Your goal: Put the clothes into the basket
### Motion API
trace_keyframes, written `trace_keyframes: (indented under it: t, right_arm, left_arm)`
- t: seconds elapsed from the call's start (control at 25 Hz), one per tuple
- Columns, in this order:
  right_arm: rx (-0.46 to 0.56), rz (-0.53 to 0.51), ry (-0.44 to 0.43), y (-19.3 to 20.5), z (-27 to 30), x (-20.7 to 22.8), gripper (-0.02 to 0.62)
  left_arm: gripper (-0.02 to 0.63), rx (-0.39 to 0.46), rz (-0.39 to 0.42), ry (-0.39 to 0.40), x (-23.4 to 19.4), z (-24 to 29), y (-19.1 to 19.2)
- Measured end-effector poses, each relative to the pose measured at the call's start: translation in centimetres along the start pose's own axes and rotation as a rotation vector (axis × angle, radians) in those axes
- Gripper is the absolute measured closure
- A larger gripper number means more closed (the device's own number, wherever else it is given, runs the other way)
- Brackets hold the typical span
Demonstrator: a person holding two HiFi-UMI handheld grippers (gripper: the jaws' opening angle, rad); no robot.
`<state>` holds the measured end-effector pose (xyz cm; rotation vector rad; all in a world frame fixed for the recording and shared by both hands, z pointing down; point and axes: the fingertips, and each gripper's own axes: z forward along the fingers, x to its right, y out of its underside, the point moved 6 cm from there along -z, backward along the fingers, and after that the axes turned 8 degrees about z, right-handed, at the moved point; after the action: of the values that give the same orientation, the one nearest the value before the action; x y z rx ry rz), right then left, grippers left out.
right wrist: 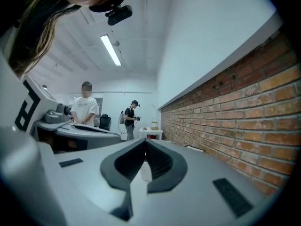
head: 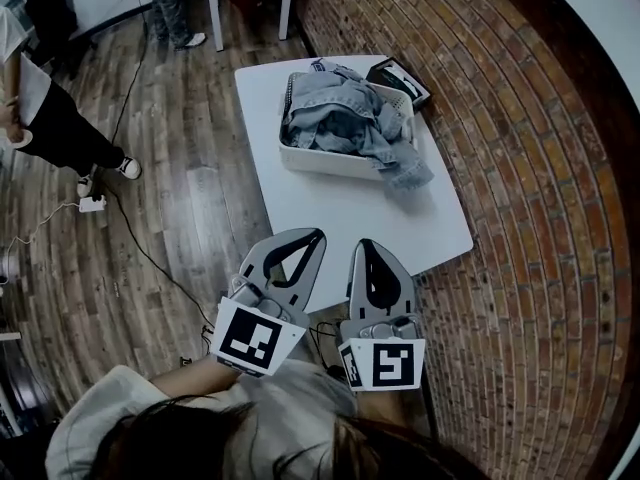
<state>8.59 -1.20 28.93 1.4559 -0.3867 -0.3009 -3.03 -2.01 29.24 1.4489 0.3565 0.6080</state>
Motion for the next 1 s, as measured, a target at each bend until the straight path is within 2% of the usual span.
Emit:
trace_keyframes:
  t: [0.16, 0.36, 0.48, 1.0]
  right_arm:
    - [0.008, -0.003, -0.002, -0.6, -2.1, -1.0, 0.589]
    - [0.005, 0.004, -0.045, -0.9, -2.9, -3.1, 0.589]
    - [0.009, 0.016, -0.048, -0.7, -3.0, -3.9, 0.589]
    - [0.007, 0.032, -0.02, -0.8, -3.8, -3.1, 0.589]
  left_arm:
    - [0.598, -0.01, 0.002, 0.025, 1.4, -1.9, -0.2]
    - [0.599, -0.012, -0.024, 0.027, 1.9, -2.5, -0.5]
    - [0.598, 0.0, 0.009, 0.026, 2.1, -2.7, -0.9]
    - [0.598, 0.019, 0.016, 0.015, 2.5, -3.4, -1.3]
